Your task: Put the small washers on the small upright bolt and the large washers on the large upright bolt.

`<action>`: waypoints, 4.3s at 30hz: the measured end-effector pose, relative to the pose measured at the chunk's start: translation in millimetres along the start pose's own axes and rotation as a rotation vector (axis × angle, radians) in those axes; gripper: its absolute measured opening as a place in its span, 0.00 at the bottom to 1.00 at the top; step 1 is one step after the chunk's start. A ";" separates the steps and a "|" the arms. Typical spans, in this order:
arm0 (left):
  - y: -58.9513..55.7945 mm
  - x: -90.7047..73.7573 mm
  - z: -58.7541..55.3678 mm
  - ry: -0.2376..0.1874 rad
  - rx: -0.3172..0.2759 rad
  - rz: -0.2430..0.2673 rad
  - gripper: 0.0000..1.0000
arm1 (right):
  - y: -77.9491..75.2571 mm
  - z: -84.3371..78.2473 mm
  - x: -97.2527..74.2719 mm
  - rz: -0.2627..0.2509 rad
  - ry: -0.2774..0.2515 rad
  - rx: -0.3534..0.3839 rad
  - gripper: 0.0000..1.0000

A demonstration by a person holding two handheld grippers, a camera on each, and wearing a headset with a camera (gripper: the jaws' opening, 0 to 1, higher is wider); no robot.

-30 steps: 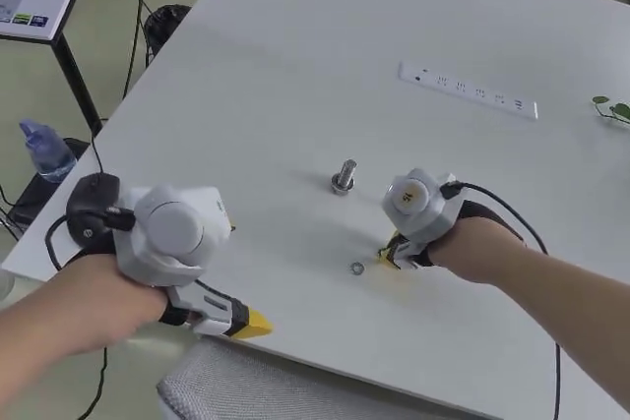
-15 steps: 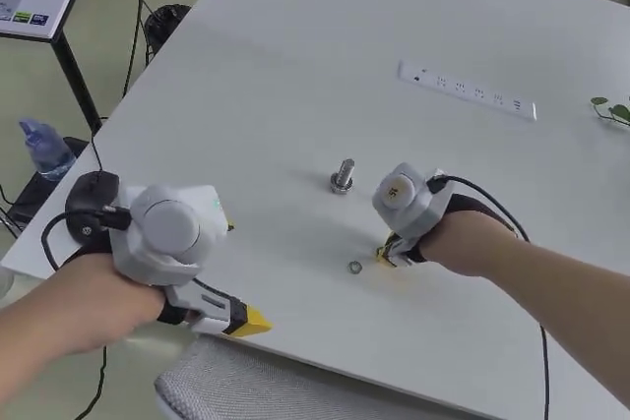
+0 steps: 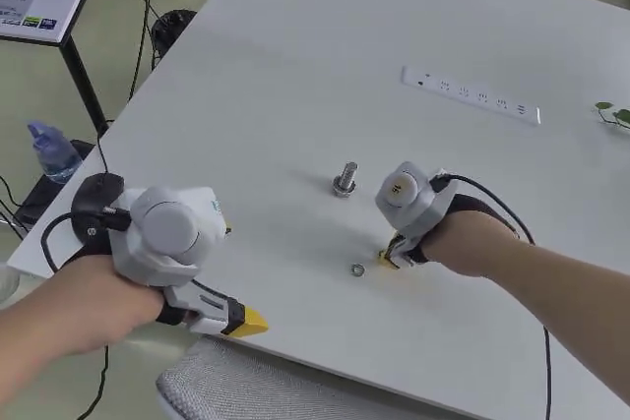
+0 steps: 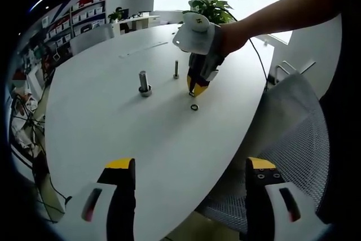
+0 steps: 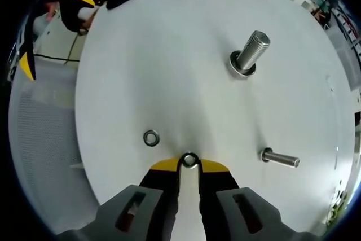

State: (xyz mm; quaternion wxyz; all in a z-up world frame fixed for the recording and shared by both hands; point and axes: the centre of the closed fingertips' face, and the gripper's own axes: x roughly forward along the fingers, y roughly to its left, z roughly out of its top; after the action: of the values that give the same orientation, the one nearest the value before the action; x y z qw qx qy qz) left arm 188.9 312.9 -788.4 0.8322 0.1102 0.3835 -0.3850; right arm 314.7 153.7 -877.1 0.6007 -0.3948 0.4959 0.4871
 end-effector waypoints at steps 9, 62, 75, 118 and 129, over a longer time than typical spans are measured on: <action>9.4 -1.1 3.3 -0.018 -0.017 0.019 0.81 | -1.3 -4.3 -7.5 0.000 -0.014 0.015 0.12; 28.1 4.1 12.3 -0.086 -0.064 0.056 0.85 | -87.3 -8.5 -68.2 -0.062 -0.094 0.050 0.12; 28.8 8.3 14.4 -0.084 -0.060 0.049 0.85 | -83.8 5.3 -72.8 -0.044 -0.107 0.030 0.12; 30.7 13.5 0.2 -0.048 -0.090 0.043 0.81 | -85.4 4.3 -51.5 -0.019 -0.063 -0.014 0.12; 32.7 14.8 -1.6 -0.047 -0.095 0.038 0.81 | -83.1 2.0 -37.9 -0.019 -0.052 -0.022 0.12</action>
State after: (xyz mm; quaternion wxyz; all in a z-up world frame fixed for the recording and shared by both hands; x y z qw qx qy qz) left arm 217.8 327.7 -803.9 0.8525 0.0685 0.3795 -0.3528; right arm 395.0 130.6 -840.3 0.6139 -0.3933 0.4708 0.4969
